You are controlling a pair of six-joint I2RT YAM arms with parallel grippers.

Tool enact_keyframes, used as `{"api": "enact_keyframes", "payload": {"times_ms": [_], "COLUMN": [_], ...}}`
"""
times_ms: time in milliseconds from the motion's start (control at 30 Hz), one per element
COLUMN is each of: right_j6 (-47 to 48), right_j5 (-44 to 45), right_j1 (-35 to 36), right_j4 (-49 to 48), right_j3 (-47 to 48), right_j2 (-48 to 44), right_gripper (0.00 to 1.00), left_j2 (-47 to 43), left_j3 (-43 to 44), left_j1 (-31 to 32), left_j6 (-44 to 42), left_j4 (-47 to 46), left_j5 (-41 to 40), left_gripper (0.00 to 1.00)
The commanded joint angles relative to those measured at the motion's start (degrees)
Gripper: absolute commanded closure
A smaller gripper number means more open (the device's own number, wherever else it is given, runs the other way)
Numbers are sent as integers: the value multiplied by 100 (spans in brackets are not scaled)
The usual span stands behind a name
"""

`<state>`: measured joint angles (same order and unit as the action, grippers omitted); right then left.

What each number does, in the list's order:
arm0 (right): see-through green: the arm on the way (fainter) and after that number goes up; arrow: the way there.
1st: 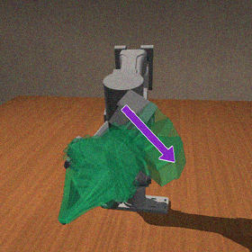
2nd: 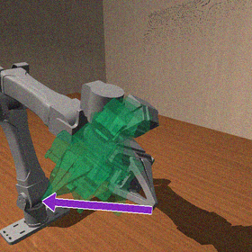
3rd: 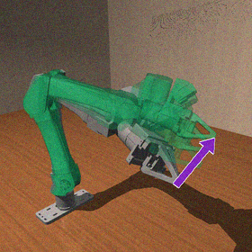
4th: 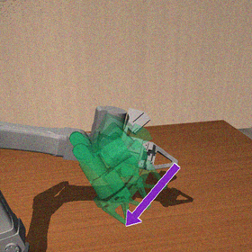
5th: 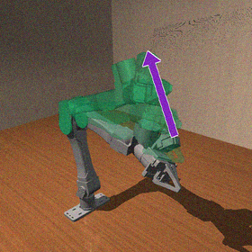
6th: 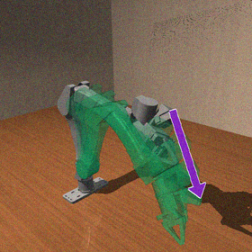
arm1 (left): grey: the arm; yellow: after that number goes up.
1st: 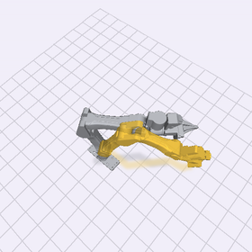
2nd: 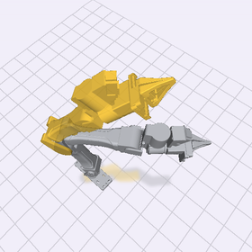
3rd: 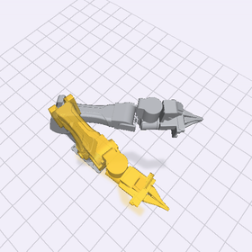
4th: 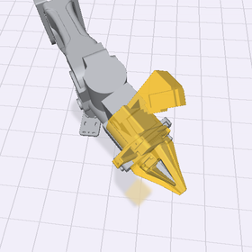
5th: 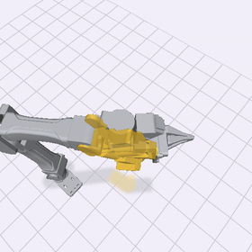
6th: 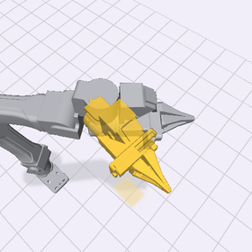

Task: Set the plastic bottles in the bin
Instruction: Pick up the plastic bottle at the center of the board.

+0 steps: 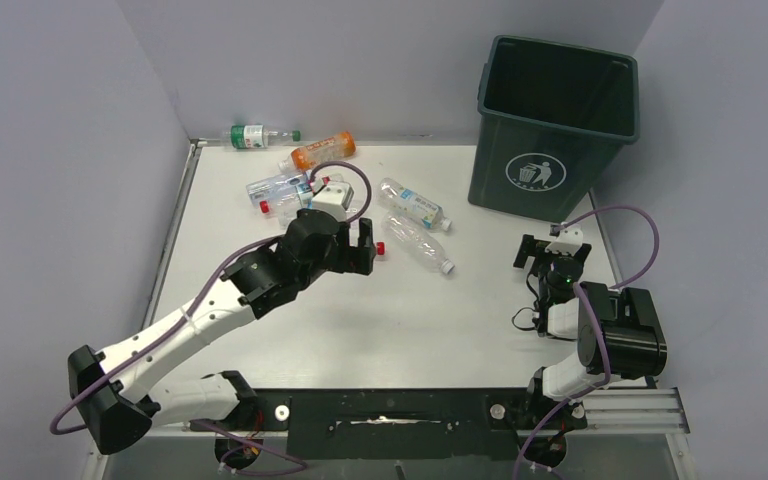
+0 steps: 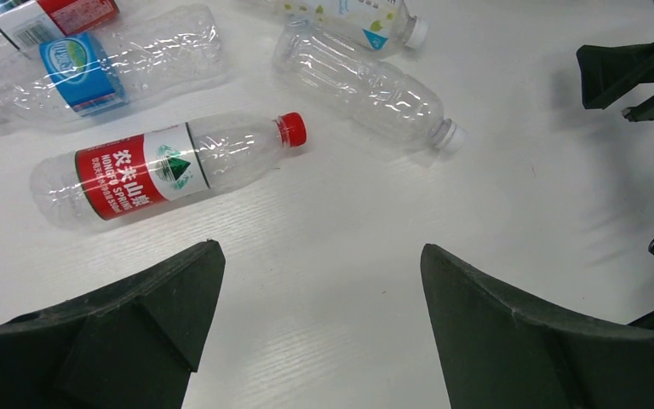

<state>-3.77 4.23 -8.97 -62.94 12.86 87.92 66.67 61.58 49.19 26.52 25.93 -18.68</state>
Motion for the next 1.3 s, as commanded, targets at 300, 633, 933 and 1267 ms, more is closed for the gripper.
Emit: {"api": "enact_keyframes", "payload": {"times_ms": [300, 633, 933, 1267], "right_j6": [65, 113, -1082, -2347], "right_j5": [-149, -771, -2496, -3099], "right_j1": [-52, 326, 308, 7], "right_j4": [-217, 3398, 7900, 8411], "right_j3": [214, 1432, 4070, 3547], "right_j2": [-115, -3045, -3062, -3649], "right_gripper": [2, 2, 2, 2], "left_j2": [-790, -559, -65, 593], "left_j3": [440, 685, 743, 178], "left_j1": [-51, -174, -782, -1701], "left_j6": [225, 263, 135, -982], "left_j4": [789, 904, 593, -920], "left_j5": [-396, -590, -426, 670], "left_gripper": [13, 13, 11, 9]}}
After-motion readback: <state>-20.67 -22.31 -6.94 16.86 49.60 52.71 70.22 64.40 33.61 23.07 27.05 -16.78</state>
